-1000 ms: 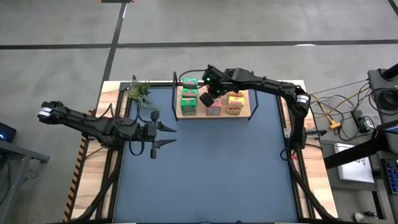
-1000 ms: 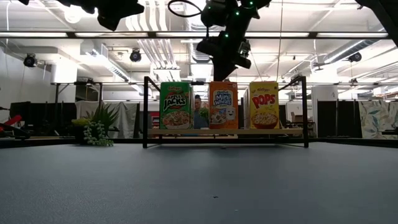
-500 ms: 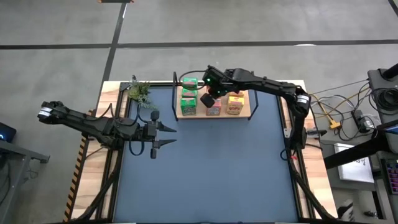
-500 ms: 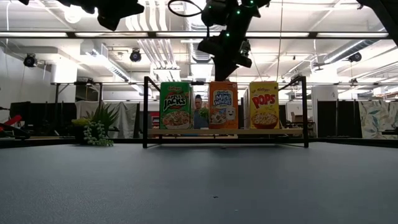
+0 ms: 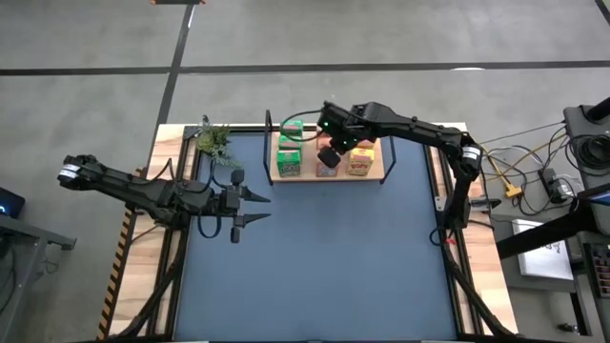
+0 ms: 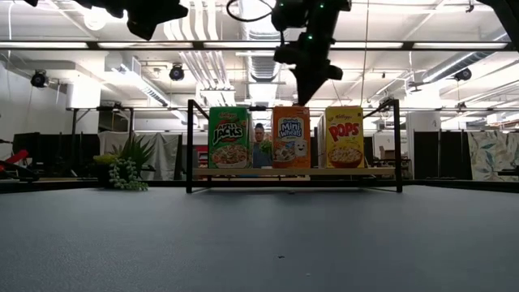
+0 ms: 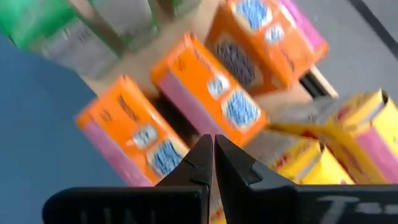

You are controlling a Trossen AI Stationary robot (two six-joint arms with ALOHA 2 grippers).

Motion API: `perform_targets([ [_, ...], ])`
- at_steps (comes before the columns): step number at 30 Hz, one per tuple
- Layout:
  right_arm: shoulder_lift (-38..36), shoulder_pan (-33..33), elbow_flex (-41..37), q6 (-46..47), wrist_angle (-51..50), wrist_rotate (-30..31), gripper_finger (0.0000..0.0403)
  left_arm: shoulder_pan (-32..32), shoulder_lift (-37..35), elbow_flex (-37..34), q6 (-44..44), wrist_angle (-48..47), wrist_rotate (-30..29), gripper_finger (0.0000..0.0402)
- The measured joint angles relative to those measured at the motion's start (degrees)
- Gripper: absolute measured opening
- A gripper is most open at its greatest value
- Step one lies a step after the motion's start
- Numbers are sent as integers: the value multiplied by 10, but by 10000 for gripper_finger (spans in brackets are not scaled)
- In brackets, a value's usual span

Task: Stack cereal on shelf
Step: Adjust the orange cereal boxes

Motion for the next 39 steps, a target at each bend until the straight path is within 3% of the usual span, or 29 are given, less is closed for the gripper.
perform_targets([
  [8, 0, 2, 0, 5, -44, 0, 9, 0, 0, 0, 0, -5, 0, 150],
  [24, 0, 2, -41, -9, 62, 2, 9, 0, 0, 0, 0, -4, 0, 150],
  [39, 0, 2, -42, -25, 76, 1, 9, 0, 0, 0, 0, -4, 0, 150],
])
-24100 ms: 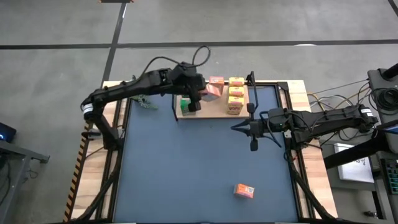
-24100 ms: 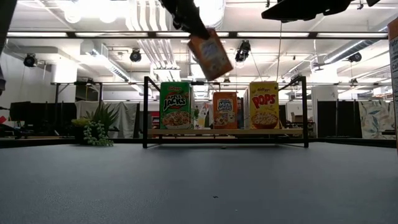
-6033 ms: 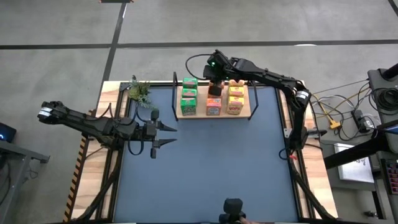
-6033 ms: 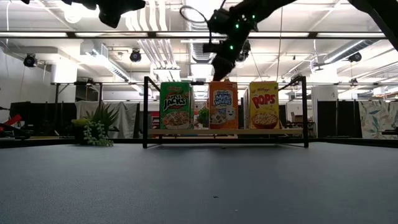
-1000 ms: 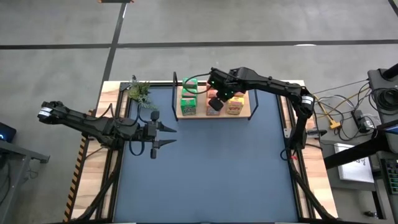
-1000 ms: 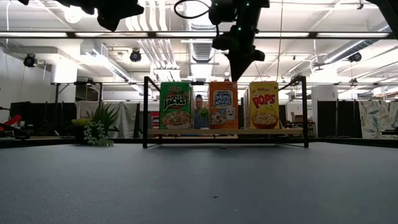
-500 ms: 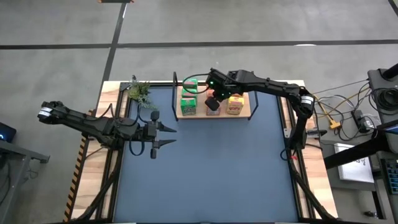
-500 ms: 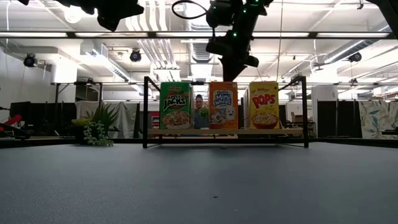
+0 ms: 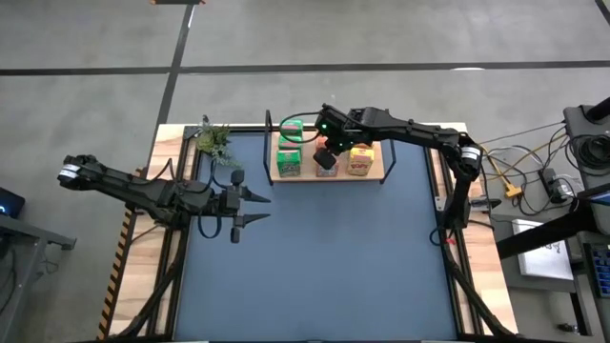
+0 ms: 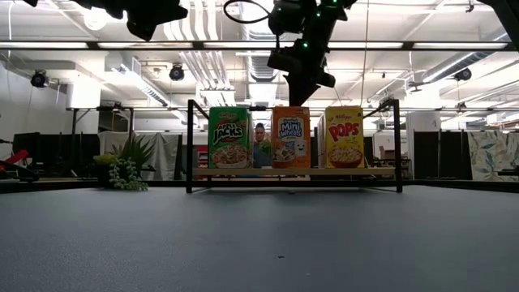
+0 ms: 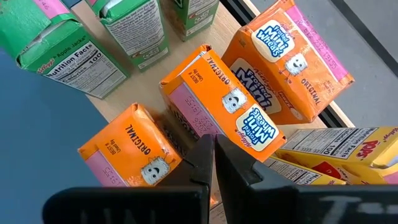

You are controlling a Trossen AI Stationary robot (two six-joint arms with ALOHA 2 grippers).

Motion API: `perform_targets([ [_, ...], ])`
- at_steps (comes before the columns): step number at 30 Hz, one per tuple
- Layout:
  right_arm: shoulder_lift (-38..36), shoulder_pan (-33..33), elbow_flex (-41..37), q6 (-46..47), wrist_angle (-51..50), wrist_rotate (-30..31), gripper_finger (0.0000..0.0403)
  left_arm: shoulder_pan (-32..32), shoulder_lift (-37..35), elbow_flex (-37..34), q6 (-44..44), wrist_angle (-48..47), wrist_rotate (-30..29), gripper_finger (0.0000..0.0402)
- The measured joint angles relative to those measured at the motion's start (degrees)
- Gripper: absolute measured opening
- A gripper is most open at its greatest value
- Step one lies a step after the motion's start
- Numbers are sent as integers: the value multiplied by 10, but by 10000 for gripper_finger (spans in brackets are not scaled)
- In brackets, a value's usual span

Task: Stack cereal on shelf
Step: Adjust the orange cereal boxes, then return to Home Position

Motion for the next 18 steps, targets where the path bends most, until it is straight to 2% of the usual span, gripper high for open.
perform_targets([
  [10, -7, 4, 5, 3, 0, -1, 9, 0, 0, 0, 0, 0, 0, 150],
  [18, -22, 33, 14, 20, -12, -1, 9, 0, 0, 0, 0, 0, 0, 150],
])
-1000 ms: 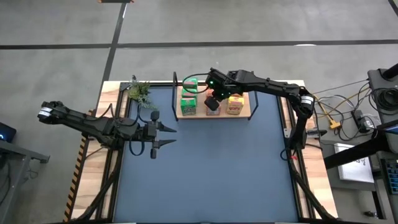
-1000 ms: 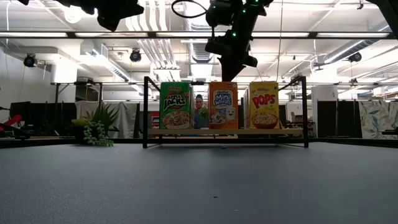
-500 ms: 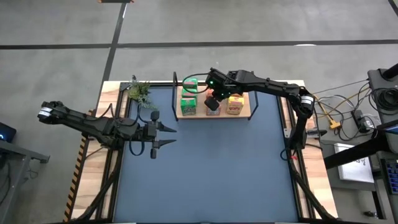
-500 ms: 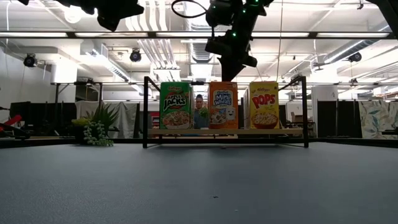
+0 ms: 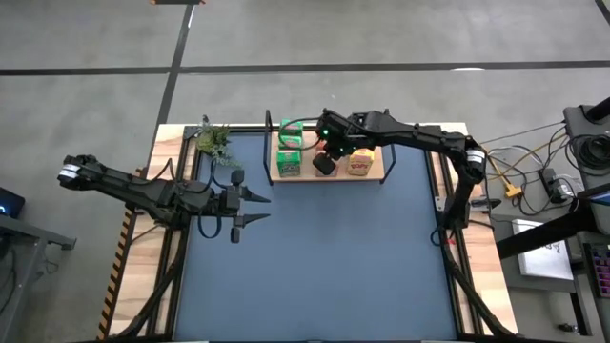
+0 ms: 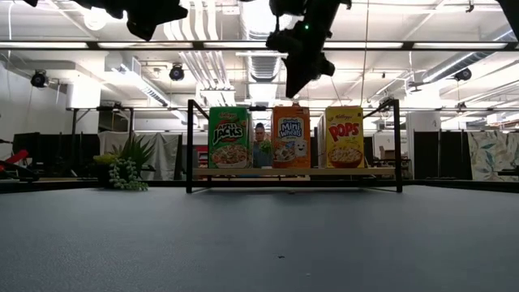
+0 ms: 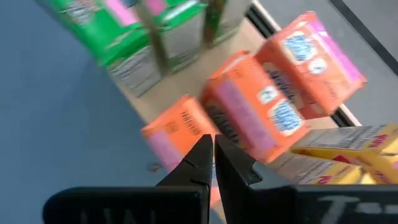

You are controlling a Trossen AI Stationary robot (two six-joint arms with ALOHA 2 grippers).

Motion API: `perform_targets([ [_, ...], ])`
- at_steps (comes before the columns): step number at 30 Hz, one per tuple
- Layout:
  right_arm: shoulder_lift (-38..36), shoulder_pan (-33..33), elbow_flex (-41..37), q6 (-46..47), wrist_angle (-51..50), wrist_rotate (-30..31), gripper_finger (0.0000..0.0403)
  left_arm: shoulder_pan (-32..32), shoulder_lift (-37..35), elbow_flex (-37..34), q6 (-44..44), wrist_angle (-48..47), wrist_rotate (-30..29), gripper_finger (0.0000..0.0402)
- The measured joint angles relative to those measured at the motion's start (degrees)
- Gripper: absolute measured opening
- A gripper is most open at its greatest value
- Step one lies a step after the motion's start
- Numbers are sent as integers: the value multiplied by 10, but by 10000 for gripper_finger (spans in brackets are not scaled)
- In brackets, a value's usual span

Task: Stack cereal on shelf
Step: Return to Home Position

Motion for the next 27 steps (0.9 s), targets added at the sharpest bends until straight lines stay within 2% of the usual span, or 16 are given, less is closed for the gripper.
perform_targets([
  [7, -5, 64, -6, -33, 20, 2, 9, 0, 0, 0, 1, -1, 0, 150],
  [14, -24, 158, -52, -129, 125, 2, 9, -12, -8, -1, 7, -40, 0, 150],
  [19, -69, 217, -149, -174, 242, 0, 9, -30, -35, -6, 13, -75, 0, 150],
  [27, -200, 291, -384, -205, 459, 0, 9, -44, -122, -76, 39, -75, 0, 146],
])
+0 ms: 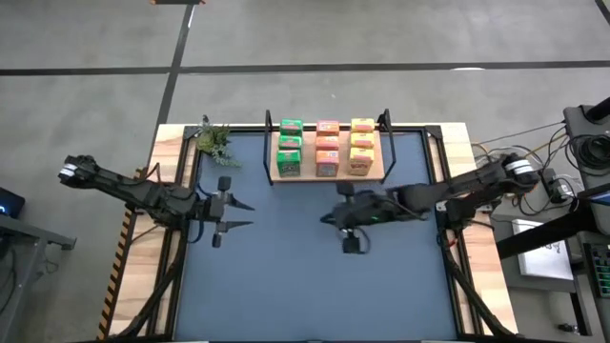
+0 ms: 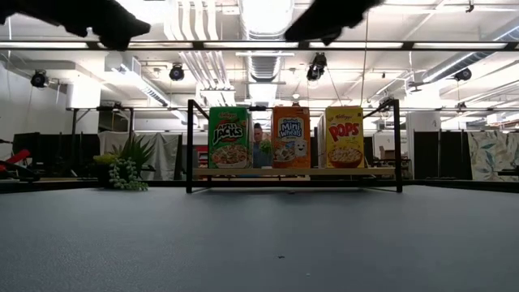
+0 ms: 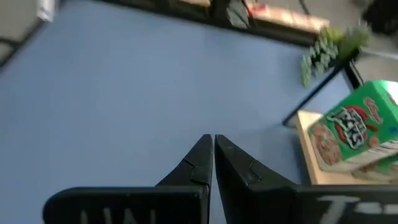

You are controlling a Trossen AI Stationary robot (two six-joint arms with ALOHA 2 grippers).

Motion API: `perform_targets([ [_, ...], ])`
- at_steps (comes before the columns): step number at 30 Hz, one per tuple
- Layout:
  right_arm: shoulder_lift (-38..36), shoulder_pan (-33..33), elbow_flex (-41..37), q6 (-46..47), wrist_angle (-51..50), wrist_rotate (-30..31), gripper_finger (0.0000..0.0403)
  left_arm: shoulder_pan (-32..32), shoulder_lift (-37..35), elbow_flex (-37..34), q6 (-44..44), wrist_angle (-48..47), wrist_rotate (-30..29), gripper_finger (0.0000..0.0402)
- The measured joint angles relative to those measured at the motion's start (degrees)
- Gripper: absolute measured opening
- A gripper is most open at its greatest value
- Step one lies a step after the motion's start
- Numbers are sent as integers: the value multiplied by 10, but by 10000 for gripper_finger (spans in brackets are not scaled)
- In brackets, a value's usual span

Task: Stack cereal on shelf
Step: Return to Home Position

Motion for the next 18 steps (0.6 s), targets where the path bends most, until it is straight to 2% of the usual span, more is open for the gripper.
perform_targets([
  [4, -80, 30, -125, -16, 125, 0, 9, 0, -50, -43, -2, 69, 2, 129],
  [10, -192, 48, -281, -38, 263, 0, 9, 0, -94, -115, 8, 197, 60, 84],
  [18, -330, 48, -398, -39, 302, 1, 9, 0, -144, -159, 13, 208, 50, 23],
])
